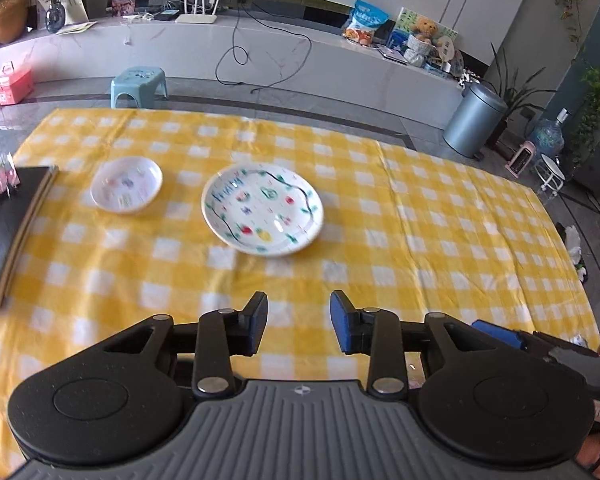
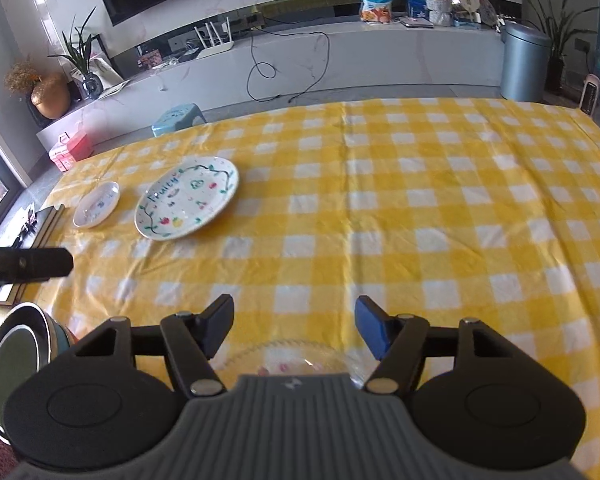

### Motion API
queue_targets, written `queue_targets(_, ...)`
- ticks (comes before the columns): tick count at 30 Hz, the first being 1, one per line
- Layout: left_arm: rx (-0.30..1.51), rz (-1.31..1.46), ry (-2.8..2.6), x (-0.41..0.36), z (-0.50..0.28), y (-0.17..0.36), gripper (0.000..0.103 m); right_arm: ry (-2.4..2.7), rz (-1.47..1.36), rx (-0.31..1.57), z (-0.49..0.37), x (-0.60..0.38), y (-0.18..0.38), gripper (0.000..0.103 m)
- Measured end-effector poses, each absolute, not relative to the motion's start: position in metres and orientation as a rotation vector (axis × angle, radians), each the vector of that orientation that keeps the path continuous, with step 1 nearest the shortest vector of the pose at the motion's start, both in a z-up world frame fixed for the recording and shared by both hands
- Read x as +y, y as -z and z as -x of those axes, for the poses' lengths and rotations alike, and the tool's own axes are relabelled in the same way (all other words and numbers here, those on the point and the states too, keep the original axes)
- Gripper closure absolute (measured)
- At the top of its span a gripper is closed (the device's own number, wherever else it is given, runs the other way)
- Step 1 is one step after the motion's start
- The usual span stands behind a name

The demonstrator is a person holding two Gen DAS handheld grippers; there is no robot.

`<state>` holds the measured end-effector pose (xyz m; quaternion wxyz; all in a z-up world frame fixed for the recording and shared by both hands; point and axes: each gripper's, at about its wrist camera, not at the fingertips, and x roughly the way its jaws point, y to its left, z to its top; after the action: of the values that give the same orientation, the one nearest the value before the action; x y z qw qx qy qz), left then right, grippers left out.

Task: Organize plates and bowls
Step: 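Move both grippers to the white 'Fruity' plate and close on its rim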

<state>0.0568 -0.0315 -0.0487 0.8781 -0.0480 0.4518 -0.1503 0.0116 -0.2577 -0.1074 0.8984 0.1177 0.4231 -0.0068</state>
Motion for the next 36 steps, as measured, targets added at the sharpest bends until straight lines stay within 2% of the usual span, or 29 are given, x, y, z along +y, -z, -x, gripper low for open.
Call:
queue_targets(8, 0.939, 0.03, 0.334, -0.011, -0.119, 0.05, 0.063, -0.058, -0.251, 0.894, -0.064, -0.238, 0.113, 0.036)
queue_targets(16, 0.977, 0.027, 0.344, 0.011, -0.178, 0.08, 0.063, -0.051, -0.216, 0.808, -0.11, -0.228, 0.118, 0.035)
queue_targets(24, 0.951, 0.077, 0.379, 0.022, -0.214, 0.116, 0.063, -0.105, -0.37, 0.788, -0.158, -0.238, 0.14, 0.036)
queue_targets(30, 0.964, 0.135, 0.38, 0.029, -0.233, 0.142, 0.063, -0.106, -0.42, 0.817, -0.19, -0.242, 0.159, 0.05)
queue_targets(32, 0.967, 0.148, 0.379, 0.03, -0.236, 0.148, 0.063, -0.105, -0.424, 0.829, -0.198, -0.242, 0.165, 0.06)
queue_targets(36, 0.974, 0.163, 0.409, 0.029, -0.237, 0.157, 0.063, -0.117, -0.434, 0.848, -0.205, -0.241, 0.174, 0.065)
